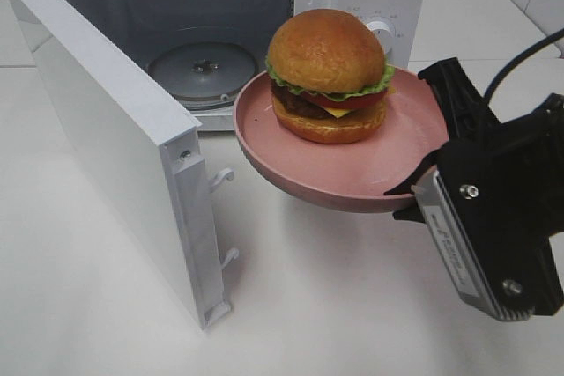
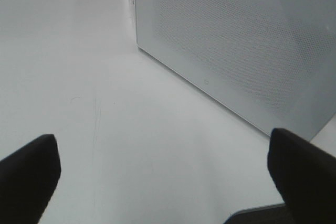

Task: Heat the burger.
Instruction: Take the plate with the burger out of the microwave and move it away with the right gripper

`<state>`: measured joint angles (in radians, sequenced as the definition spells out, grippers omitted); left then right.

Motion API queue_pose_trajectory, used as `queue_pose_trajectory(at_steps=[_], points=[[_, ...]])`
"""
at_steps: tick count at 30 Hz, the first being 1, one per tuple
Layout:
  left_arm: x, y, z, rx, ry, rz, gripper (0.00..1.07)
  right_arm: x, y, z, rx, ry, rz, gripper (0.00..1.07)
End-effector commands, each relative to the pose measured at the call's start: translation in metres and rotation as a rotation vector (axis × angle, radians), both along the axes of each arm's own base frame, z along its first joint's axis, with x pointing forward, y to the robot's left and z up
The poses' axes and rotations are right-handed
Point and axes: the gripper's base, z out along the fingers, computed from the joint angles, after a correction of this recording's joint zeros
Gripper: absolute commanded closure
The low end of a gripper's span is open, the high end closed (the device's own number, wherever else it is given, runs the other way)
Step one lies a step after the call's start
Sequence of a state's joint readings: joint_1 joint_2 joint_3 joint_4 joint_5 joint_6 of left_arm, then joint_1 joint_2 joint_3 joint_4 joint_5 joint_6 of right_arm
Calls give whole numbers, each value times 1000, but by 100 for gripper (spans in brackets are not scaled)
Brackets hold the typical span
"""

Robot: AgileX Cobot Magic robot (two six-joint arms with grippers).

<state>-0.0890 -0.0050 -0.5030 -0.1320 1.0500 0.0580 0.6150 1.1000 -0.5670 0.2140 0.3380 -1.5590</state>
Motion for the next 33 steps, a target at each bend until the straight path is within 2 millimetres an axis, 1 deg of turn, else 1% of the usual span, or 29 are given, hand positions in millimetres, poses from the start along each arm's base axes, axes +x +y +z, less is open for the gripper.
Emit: queue_pose_trajectory(at_steps=[1, 2, 4, 5, 6, 8, 14, 15, 21, 23, 27, 29, 32, 33], points=[[-2, 0, 0, -10, -28, 5, 6, -6, -6, 10, 53, -65, -18, 107], [-2, 0, 0, -10, -28, 5, 6, -13, -10, 9, 56, -68, -16, 107], [-2, 0, 0, -10, -28, 5, 6, -16, -12, 9, 55, -69, -14, 107], [-2, 0, 0, -10, -28, 5, 6, -22, -16, 9, 59, -69, -13, 107], [-2, 0, 0, -10, -28, 5, 6, -22, -16, 9, 59, -69, -13, 107], [-2, 0, 0, -10, -28, 5, 6, -30, -22, 11, 61, -69, -17, 107], [-2, 0, 0, -10, -28, 5, 6, -41, -33, 15, 50, -65, -52, 106], [-2, 0, 0, -10, -28, 5, 6, -44, -37, 17, 46, -71, -67, 106], [-2, 0, 0, -10, -28, 5, 6, -51, -47, 18, 20, -78, -107, 106], [-2, 0, 0, -10, -28, 5, 6, -55, -52, 15, 7, -81, -133, 106], [-2, 0, 0, -10, -28, 5, 6, -58, -57, 11, 5, -77, -169, 106], [-2, 0, 0, -10, -28, 5, 6, -59, -64, 8, -3, -87, -233, 106], [-2, 0, 0, -10, -28, 5, 6, -59, -65, 8, -5, -87, -250, 106], [-2, 0, 0, -10, -28, 5, 6, -58, -68, 7, -17, -84, -299, 106]])
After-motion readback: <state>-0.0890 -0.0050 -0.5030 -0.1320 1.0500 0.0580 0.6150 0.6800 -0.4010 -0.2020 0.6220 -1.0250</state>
